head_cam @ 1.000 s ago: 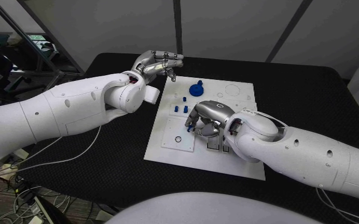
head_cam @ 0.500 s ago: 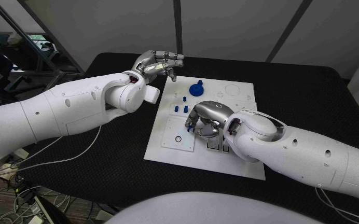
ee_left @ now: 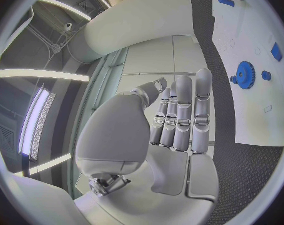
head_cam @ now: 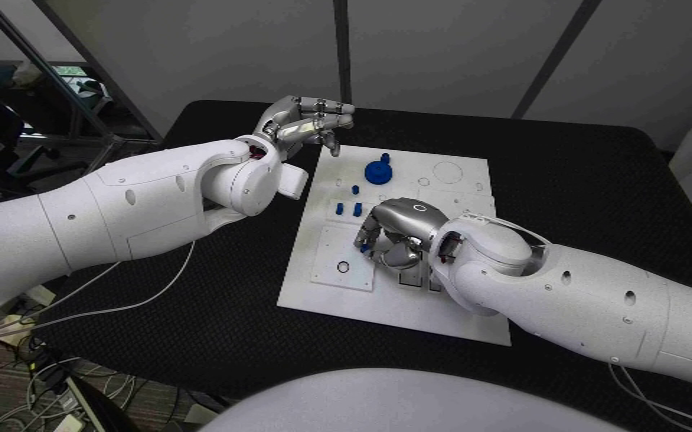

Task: Assemble the parts on the task board

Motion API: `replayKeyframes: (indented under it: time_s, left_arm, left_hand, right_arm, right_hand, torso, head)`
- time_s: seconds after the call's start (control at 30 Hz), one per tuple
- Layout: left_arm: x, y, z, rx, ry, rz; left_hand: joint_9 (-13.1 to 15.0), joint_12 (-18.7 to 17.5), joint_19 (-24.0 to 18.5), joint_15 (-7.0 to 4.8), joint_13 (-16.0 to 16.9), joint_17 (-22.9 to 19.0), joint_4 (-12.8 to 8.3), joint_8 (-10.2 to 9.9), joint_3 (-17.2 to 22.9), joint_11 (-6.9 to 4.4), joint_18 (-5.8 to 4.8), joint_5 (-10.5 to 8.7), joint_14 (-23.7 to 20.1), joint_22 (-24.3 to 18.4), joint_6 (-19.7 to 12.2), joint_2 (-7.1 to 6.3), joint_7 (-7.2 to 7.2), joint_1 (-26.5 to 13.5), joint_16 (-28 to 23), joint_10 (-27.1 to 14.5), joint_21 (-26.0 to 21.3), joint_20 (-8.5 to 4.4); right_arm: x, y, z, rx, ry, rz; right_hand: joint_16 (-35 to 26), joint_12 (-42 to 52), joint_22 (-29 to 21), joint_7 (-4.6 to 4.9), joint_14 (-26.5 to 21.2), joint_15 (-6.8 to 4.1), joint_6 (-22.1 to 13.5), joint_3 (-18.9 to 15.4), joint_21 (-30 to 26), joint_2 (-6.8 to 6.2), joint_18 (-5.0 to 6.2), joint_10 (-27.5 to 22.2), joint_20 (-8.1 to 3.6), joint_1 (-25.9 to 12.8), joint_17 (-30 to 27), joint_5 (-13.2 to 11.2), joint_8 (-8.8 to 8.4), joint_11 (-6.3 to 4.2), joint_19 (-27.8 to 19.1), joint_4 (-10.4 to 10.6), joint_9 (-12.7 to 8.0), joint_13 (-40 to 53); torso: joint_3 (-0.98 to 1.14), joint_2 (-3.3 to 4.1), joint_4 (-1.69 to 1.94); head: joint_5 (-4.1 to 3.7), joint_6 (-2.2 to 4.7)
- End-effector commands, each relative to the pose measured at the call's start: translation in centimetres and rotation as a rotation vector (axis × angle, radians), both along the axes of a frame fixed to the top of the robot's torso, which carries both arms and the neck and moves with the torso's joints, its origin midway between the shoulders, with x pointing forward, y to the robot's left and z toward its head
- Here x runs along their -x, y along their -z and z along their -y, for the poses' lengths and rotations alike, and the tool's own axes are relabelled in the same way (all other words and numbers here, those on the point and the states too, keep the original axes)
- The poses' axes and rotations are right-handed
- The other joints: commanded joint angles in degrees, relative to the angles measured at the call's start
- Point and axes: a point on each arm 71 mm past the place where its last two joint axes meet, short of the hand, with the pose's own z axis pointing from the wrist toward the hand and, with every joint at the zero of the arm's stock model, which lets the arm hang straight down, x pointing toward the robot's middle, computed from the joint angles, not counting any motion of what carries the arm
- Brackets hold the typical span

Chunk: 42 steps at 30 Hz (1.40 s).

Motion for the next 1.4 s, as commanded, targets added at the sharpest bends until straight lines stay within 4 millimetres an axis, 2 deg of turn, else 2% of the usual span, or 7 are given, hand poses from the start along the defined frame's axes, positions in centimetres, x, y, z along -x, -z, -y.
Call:
replayKeyframes:
  time_s: [0.03,0.23,0.37,0.73,1.03,1.2,1.4]
  left_arm:
    - [0.0,-0.1,0.2,0.008,0.014,0.0]
    - [-0.1,-0.1,0.1,0.007,0.014,-0.003]
    - [-0.1,0.0,0.1,0.006,0.015,-0.005]
    - [-0.2,0.1,-0.1,0.003,0.015,-0.011]
    - [-0.2,0.3,-0.2,0.002,0.017,-0.016]
    - [-0.1,0.4,-0.2,0.001,0.02,-0.018]
    - [-0.1,0.4,-0.2,0.0,0.019,-0.019]
  left_hand:
    - [-0.08,0.26,-0.48,-0.07,0.07,-0.05,0.04,0.3,-0.4,-0.15,1.08,-0.14,-0.5,-0.05,-0.11,0.67,0.41,0.11,-0.18,-0.39,-0.2,-0.05]
    - [-0.08,0.26,-0.48,-0.07,0.07,-0.05,0.04,0.3,-0.4,-0.15,1.08,-0.14,-0.5,-0.05,-0.11,0.67,0.41,0.11,-0.18,-0.39,-0.2,-0.05]
    - [-0.09,0.26,-0.48,-0.07,0.07,-0.05,0.04,0.3,-0.4,-0.15,1.08,-0.14,-0.51,-0.05,-0.11,0.67,0.41,0.11,-0.18,-0.39,-0.2,-0.05]
    - [-0.09,0.28,-0.5,-0.06,0.07,-0.08,0.03,0.3,-0.42,-0.15,1.08,-0.14,-0.53,-0.05,-0.12,0.69,0.41,0.13,-0.18,-0.42,-0.22,-0.05]
    - [-0.1,0.31,-0.52,-0.05,0.07,-0.12,0.03,0.31,-0.45,-0.14,1.08,-0.14,-0.57,-0.06,-0.13,0.72,0.42,0.14,-0.19,-0.45,-0.25,-0.04]
    - [-0.1,0.31,-0.52,-0.05,0.07,-0.12,0.03,0.31,-0.45,-0.14,1.08,-0.14,-0.57,-0.06,-0.13,0.72,0.42,0.14,-0.19,-0.45,-0.25,-0.04]
    - [-0.1,0.31,-0.52,-0.05,0.07,-0.12,0.03,0.31,-0.45,-0.14,1.08,-0.14,-0.57,-0.06,-0.13,0.72,0.42,0.14,-0.19,-0.45,-0.25,-0.04]
  right_arm:
    - [0.2,0.5,0.1,0.015,-0.005,-0.007]
    - [0.2,0.0,0.2,-0.035,0.008,0.028]
    - [0.2,-0.3,0.4,-0.072,0.015,0.05]
    - [1.0,-2.2,2.9,-0.169,0.058,0.095]
    - [-1.0,-5.1,6.0,-0.17,0.153,0.094]
    - [-2.9,-5.7,8.8,-0.075,0.21,0.077]
    - [-3.8,-5.4,10.8,0.018,0.242,0.048]
  right_hand:
    - [0.32,-0.22,-0.15,0.33,2.43,0.69,-0.91,-0.51,-0.28,-0.58,-0.17,-1.64,0.65,-0.39,0.02,0.24,-0.23,0.38,-0.19,0.11,-0.16,-0.61]
    - [-0.04,-0.04,-1.56,0.92,2.01,1.41,-4.17,-1.34,-1.19,-1.49,0.16,-5.16,1.35,-0.8,-0.96,0.28,-0.32,1.17,-1.27,0.2,-0.34,-1.23]
    - [-0.71,0.43,-3.04,0.76,1.59,1.56,-6.27,-2.04,-2.2,-1.74,0.51,-7.21,1.63,-0.61,-2.21,0.32,-0.26,1.34,-2.37,0.05,-0.29,-1.24]
    - [-0.88,1.63,-3.28,0.48,1.45,1.46,-6.22,-2.66,-2.38,-1.72,0.59,-7.48,1.64,-0.43,-2.63,0.62,0.06,1.17,-2.57,0.0,-0.08,-1.05]
    - [-0.91,2.41,-3.29,0.13,1.42,1.33,-5.88,-3.06,-2.4,-1.67,0.61,-7.55,1.56,-0.51,-2.78,0.75,0.17,0.96,-2.58,0.17,-0.01,-1.01]
    - [-1.2,3.31,-3.62,-0.49,1.3,1.19,-6.05,-4.88,-2.7,-2.4,0.66,-8.68,1.42,-0.93,-3.42,0.99,0.02,0.77,-2.77,0.46,-0.05,-1.07]
    - [-1.49,4.77,-3.94,-1.27,1.2,1.11,-6.53,-7.61,-3.05,-2.6,0.68,-9.66,1.35,-0.76,-4.1,1.38,-0.04,0.73,-2.88,0.8,-0.07,-1.03]
  torso:
    - [0.04,-0.05,-0.01]
    - [0.06,-0.04,-0.04]
    - [0.08,0.02,-0.02]
    - [0.07,-0.11,-0.13]
    - [0.11,-0.07,0.01]
    - [-0.09,0.0,0.06]
    - [0.05,0.09,0.06]
  head:
    - [-0.02,0.04]
    - [-0.12,0.2]
    - [-0.2,0.3]
    - [-0.52,0.75]
    - [-2.45,2.07]
    - [-3.42,2.7]
    - [-3.76,2.79]
